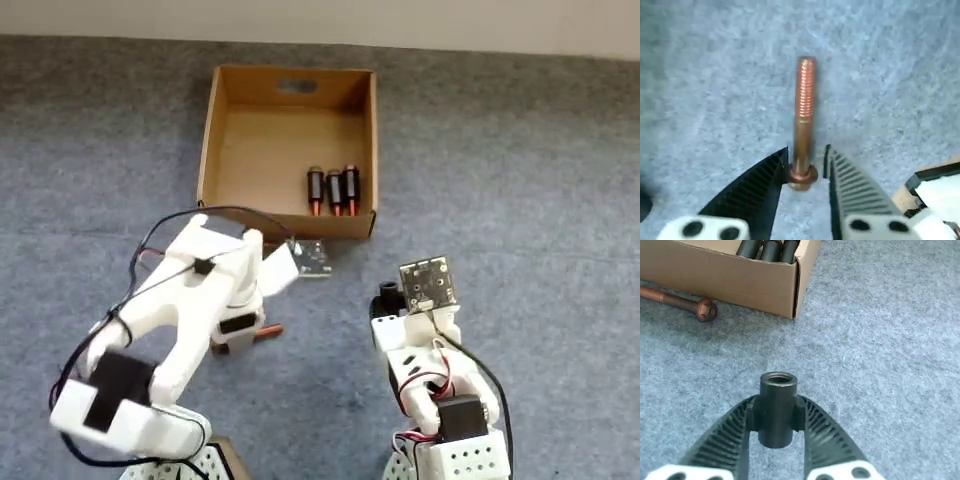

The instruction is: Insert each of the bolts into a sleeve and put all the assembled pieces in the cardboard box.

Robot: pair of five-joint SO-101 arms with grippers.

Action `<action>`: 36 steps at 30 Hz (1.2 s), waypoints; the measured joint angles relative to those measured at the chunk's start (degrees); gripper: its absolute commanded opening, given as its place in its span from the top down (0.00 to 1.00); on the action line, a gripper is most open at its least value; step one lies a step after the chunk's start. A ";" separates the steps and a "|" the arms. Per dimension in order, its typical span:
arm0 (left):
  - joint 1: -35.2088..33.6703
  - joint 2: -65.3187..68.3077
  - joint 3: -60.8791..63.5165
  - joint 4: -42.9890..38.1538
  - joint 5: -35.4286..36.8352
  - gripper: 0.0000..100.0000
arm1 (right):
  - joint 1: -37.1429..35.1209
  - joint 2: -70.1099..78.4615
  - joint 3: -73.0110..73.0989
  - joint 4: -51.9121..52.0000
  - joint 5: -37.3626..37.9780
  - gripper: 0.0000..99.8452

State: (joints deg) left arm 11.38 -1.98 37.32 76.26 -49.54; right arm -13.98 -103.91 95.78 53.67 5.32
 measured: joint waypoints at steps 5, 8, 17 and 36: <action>0.09 2.90 -5.54 3.25 0.00 0.90 | 0.00 0.00 0.00 0.00 0.00 0.99; 0.09 2.64 -8.26 7.12 0.00 0.91 | 0.00 0.00 0.00 0.00 0.00 0.99; 0.18 -13.36 -4.13 14.59 0.53 0.91 | 0.00 0.00 0.00 0.00 0.00 0.99; 2.46 -26.73 20.75 -6.68 60.92 0.91 | 0.00 0.00 0.00 0.00 0.00 0.99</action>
State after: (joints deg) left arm 13.85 -28.70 58.07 69.58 11.38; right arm -13.98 -103.91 95.78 53.67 5.32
